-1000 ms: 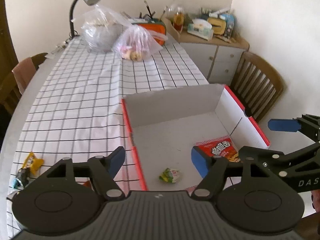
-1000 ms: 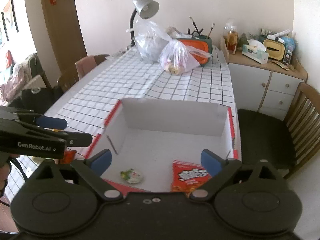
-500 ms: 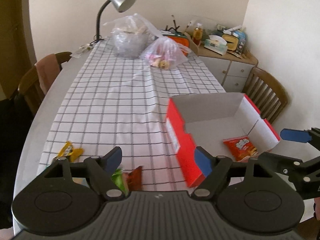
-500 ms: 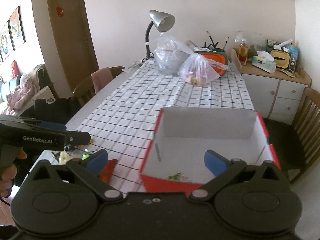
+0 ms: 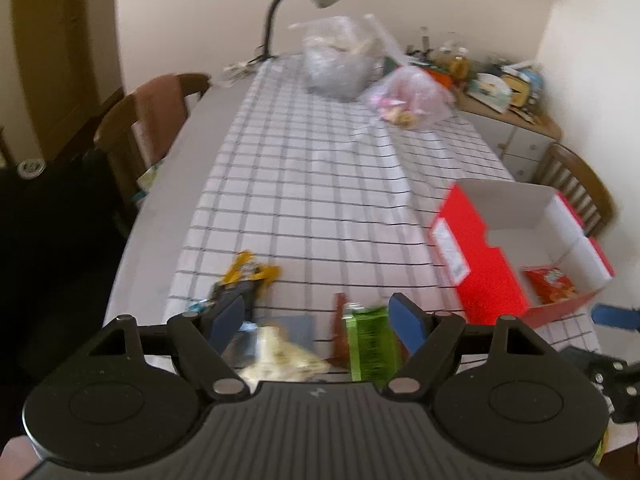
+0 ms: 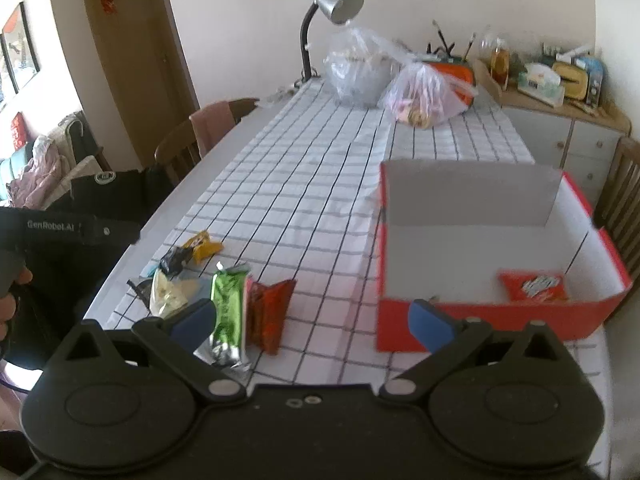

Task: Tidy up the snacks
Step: 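Move both tools back toward the snack pile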

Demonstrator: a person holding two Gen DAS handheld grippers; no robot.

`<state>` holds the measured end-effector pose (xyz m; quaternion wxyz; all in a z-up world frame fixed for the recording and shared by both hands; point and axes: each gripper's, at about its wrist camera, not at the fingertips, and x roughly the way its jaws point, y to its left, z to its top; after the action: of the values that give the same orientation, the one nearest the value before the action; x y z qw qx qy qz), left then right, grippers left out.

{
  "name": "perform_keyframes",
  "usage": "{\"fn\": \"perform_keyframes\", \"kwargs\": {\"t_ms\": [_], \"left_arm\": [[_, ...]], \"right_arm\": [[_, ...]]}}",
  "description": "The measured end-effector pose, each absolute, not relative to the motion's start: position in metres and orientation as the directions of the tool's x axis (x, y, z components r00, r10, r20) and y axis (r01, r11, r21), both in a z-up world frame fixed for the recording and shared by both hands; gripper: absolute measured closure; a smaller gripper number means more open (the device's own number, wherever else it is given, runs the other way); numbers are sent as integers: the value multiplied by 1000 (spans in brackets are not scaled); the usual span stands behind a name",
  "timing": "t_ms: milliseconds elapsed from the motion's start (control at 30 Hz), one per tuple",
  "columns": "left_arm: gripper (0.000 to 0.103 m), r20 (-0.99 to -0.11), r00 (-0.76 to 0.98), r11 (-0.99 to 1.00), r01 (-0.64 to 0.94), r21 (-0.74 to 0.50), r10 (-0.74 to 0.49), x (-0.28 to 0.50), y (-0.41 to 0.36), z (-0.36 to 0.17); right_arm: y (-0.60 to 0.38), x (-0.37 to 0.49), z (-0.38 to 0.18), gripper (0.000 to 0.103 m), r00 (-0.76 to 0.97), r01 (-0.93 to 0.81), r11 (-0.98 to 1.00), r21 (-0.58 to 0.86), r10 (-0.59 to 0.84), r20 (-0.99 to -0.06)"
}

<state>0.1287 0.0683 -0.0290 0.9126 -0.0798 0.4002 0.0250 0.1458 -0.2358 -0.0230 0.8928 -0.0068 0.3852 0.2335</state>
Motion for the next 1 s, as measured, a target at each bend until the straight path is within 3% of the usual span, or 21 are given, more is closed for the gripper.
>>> {"fn": "perform_keyframes", "kwargs": {"t_ms": [300, 567, 1000], "left_arm": [[24, -796, 605, 981, -169, -99, 23, 131, 122, -71], [24, -848, 529, 976, -201, -80, 40, 135, 152, -111], [24, -862, 504, 977, -202, -68, 44, 134, 163, -130]], "right_arm": [[-180, 132, -54, 1, 484, -478, 864, 161, 412, -772], [-117, 110, -81, 5, 368, -636, 767, 84, 398, -840], [-41, 76, -125, 28, 334, -828, 549, -111, 325, -885]]}}
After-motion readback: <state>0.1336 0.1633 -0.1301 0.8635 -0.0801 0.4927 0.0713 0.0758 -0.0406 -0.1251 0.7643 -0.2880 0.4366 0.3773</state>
